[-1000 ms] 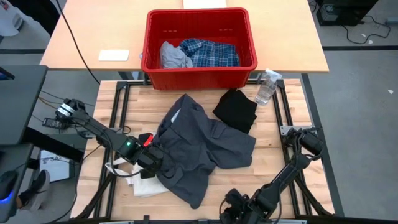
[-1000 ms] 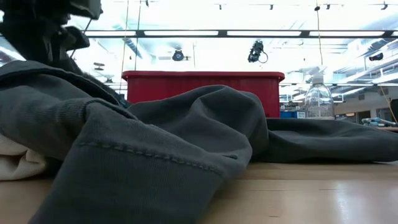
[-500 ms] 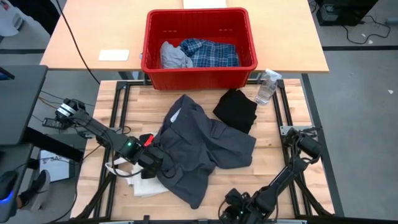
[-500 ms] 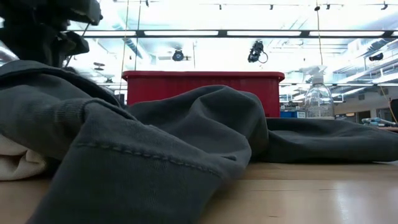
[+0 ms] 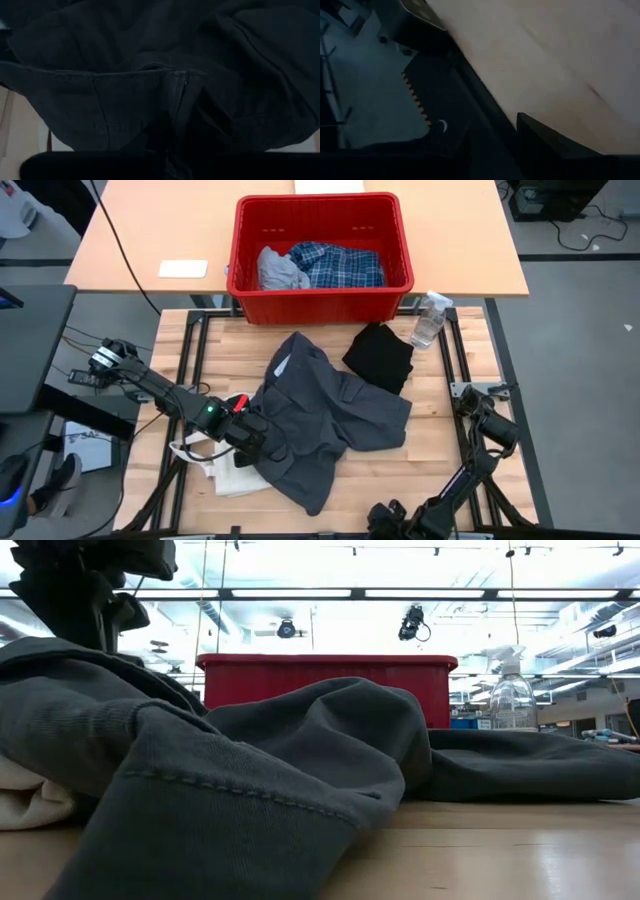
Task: Fold Laundry from Bin
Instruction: Fold the gray shorts
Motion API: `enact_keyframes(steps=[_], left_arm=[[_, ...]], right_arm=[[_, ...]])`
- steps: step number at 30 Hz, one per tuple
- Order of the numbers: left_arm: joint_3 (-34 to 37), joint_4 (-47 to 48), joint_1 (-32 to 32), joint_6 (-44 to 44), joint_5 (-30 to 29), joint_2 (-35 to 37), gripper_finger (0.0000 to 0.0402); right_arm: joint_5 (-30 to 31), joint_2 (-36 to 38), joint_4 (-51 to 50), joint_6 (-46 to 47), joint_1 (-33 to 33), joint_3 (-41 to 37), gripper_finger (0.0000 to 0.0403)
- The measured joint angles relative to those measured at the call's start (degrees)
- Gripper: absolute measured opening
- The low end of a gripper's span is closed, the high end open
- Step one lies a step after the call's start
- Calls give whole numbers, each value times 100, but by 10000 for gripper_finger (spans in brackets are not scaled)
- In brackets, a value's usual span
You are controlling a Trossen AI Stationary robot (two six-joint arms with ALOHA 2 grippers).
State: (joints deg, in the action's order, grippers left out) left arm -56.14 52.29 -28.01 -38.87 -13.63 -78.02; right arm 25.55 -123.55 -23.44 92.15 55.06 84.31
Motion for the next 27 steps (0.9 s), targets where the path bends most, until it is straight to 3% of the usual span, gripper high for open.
enact_keyframes(steps=[8,14,21,27], left_arm=[[-2,-26,26,68,453,2,66],[-9,43,26,51,457,1,66],[-9,72,26,140,313,1,66],[-9,77,26,221,304,2,66]], right_arm=[[269,-190,470,-515,-272,-8,235],[1222,-201,614,-1580,-627,-8,290],[912,-316,2702,-5033,-1172,-6,289],[830,-391,2673,-5791,-1514,-8,283]])
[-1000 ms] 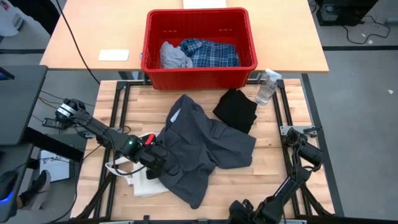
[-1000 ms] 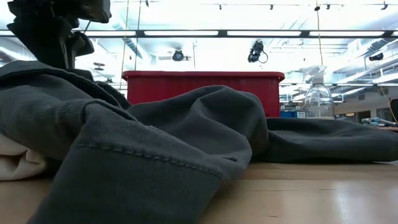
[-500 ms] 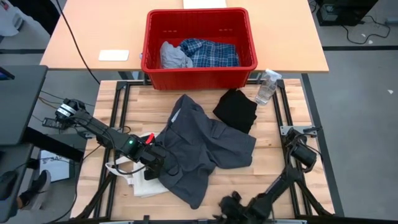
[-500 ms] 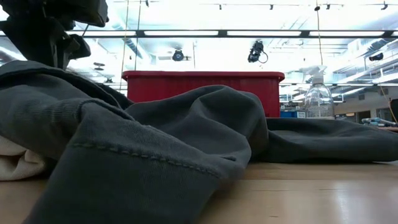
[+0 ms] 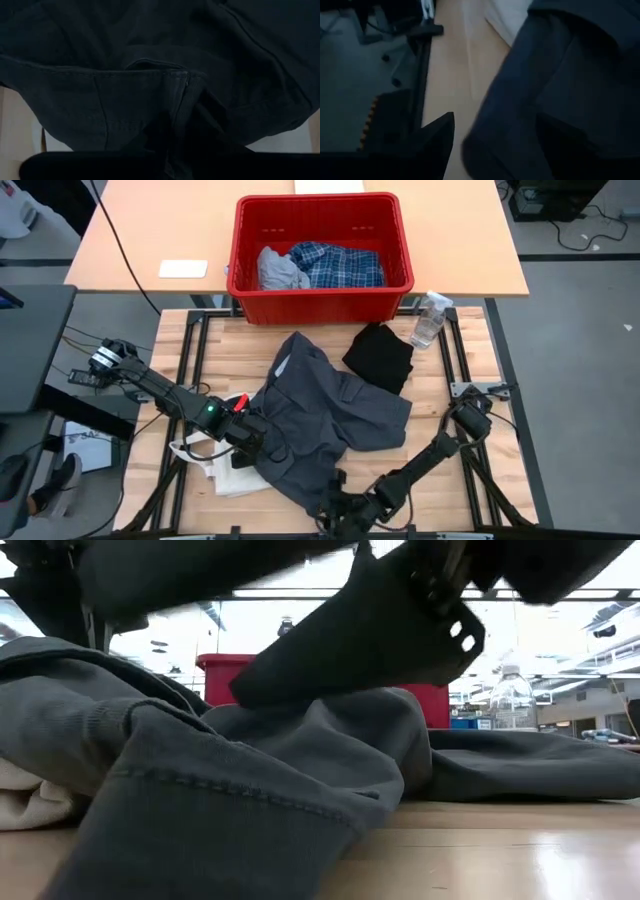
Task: Fold Laundry from Bin
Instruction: Fold the gray shorts
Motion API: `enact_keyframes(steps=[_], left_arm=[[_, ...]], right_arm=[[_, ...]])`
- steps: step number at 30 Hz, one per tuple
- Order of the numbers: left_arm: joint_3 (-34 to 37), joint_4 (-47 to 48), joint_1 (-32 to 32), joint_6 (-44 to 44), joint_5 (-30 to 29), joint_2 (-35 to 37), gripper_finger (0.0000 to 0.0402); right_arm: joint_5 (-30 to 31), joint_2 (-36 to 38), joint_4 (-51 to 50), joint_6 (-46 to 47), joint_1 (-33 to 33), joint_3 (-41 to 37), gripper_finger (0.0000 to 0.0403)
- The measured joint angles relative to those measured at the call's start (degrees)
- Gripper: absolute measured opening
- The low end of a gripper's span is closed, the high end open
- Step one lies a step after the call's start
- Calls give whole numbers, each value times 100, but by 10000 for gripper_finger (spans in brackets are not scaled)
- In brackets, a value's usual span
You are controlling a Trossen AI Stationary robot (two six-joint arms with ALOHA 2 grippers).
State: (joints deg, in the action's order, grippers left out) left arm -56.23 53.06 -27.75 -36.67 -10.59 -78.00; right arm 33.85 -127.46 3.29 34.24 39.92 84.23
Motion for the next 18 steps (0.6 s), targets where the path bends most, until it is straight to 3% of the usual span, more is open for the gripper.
enact_keyframes(steps=[6,14,18], left_arm=[[0,2,83,-24,-70,-2,66],[0,2,319,-485,-105,0,66],[0,270,321,-970,-21,46,66]], right_arm=[[-1614,1,222,-782,-277,2,258],[-1448,7,-621,-752,-493,2,231],[-1585,32,-1770,405,-522,35,153]])
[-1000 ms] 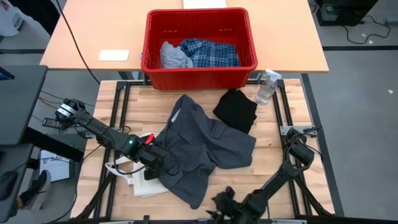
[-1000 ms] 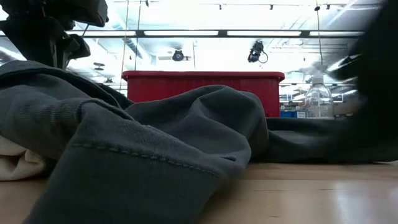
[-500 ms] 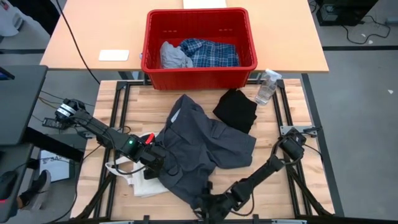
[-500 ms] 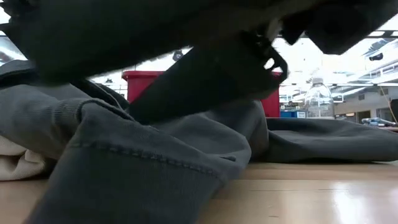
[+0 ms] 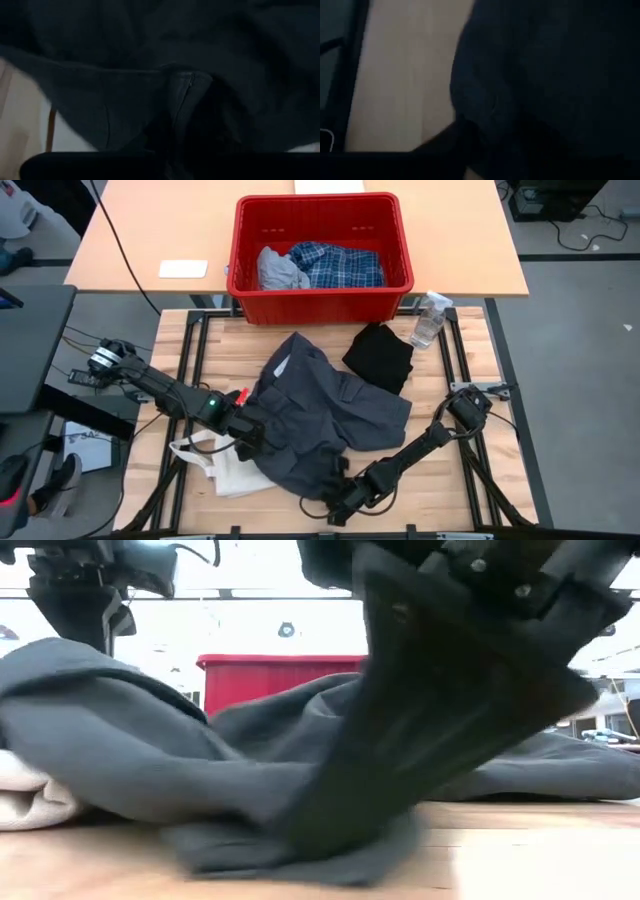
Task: Fold Laundry from Bin
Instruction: Fold the gray shorts
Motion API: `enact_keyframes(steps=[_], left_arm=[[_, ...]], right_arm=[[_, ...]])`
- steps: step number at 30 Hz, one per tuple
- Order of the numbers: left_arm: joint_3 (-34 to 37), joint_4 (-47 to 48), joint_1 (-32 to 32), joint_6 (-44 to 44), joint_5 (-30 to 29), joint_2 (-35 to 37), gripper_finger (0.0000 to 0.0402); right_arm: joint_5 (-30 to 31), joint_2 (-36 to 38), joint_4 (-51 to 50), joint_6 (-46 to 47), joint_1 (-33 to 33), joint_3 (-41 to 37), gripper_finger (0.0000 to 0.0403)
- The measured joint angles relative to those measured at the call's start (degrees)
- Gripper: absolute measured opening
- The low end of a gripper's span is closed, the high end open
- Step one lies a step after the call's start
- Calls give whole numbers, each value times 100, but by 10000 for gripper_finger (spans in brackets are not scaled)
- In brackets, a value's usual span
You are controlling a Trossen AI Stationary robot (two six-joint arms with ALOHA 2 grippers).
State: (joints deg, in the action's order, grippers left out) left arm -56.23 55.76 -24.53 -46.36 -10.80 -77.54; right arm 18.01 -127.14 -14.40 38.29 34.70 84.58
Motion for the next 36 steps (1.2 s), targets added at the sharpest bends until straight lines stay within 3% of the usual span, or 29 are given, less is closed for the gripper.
enact_keyframes(steps=[3,4,8,11,18,23,27,30,36], left_arm=[[0,248,33,-720,202,11,66],[0,274,35,-925,365,7,66],[0,65,-16,-1421,1021,9,66],[-106,-104,-117,-1470,1158,3,62],[-1197,-243,-270,-651,220,3,18],[-2288,-473,-308,68,-210,3,11],[-2817,-511,-565,243,-337,7,12],[-2819,-482,-943,-114,-396,-10,12],[-1771,-609,-1883,-1696,-396,-364,15]], right_arm=[[-498,52,-580,600,59,13,41],[-699,97,-672,627,114,13,24],[-1217,488,-1441,840,535,-33,15],[-1288,1021,-2434,1108,830,-57,13],[-1138,2359,-4389,1460,1242,-48,13],[-1528,3195,-5176,1794,1241,-43,13],[-1833,3766,-5237,2040,1296,-44,13],[-1959,3930,-4615,2377,1436,-37,13],[-1975,3149,-3104,2438,1605,-37,18]])
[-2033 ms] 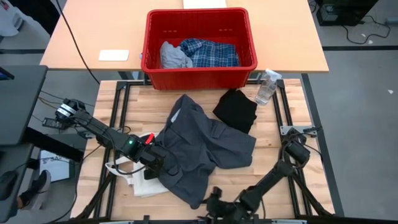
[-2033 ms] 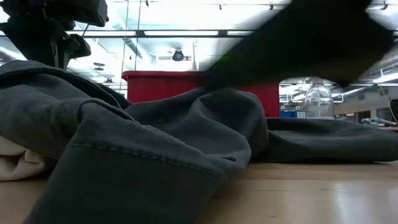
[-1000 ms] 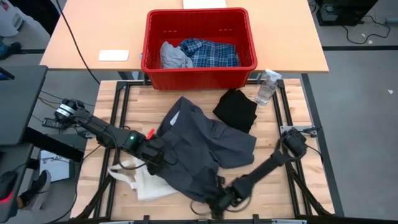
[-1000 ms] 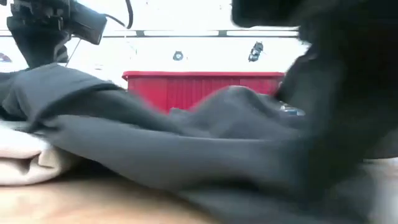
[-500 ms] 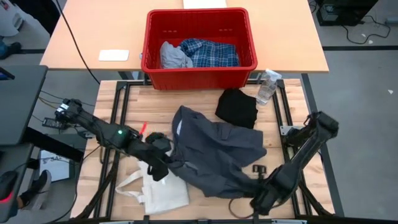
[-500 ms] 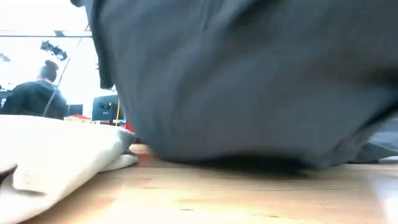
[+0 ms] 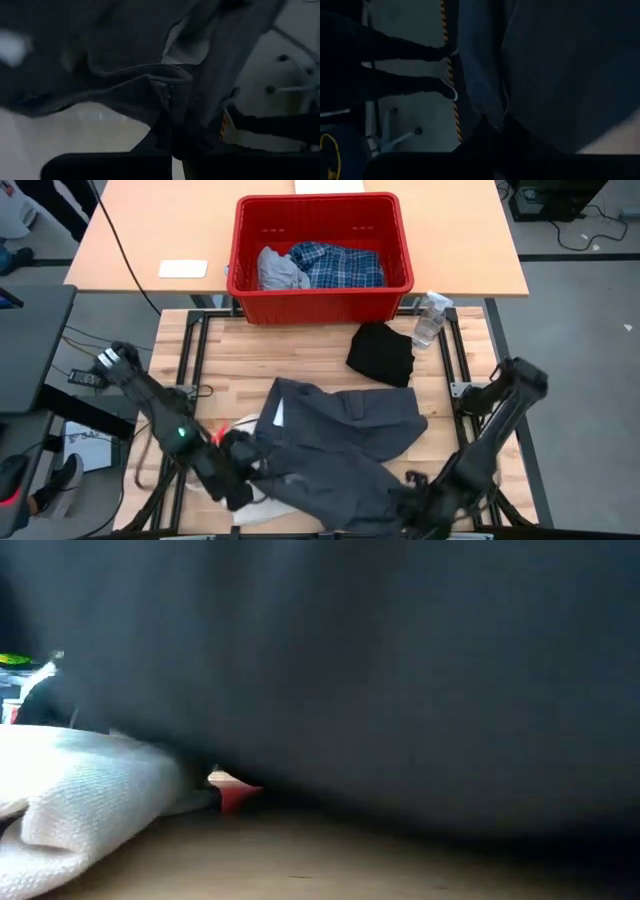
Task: Fold Laundry from Bin
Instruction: Fold the gray shorts
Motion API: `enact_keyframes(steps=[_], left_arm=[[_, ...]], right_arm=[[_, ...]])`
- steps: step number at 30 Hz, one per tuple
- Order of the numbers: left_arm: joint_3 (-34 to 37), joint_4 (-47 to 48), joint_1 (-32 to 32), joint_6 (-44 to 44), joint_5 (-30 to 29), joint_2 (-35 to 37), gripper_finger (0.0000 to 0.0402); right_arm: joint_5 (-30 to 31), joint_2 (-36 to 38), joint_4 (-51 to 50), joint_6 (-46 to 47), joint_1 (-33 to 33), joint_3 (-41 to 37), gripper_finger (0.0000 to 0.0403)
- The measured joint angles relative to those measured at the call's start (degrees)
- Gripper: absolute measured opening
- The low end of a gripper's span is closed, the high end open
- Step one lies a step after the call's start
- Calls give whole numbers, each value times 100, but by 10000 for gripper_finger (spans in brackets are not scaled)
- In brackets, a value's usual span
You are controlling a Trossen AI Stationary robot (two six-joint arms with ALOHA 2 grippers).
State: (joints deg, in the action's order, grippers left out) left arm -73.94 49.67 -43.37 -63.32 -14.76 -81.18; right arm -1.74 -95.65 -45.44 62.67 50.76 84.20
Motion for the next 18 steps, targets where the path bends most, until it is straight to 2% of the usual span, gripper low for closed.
enact_keyframes(steps=[4,9,11,14,18], left_arm=[[820,-930,-374,-1068,28,-181,31],[1232,-1903,-615,-1669,167,-211,68],[1142,-1789,-718,-1759,186,-166,85],[847,-1276,-838,-1895,151,-65,110],[560,-109,-922,-2213,-401,47,138]], right_arm=[[-316,-873,624,161,81,0,40],[-1321,-1567,1228,465,79,-9,73],[-1519,-1584,1357,529,88,-9,88],[-1427,-1378,1272,478,92,-9,106],[-669,-849,1160,222,-93,-2,115]])
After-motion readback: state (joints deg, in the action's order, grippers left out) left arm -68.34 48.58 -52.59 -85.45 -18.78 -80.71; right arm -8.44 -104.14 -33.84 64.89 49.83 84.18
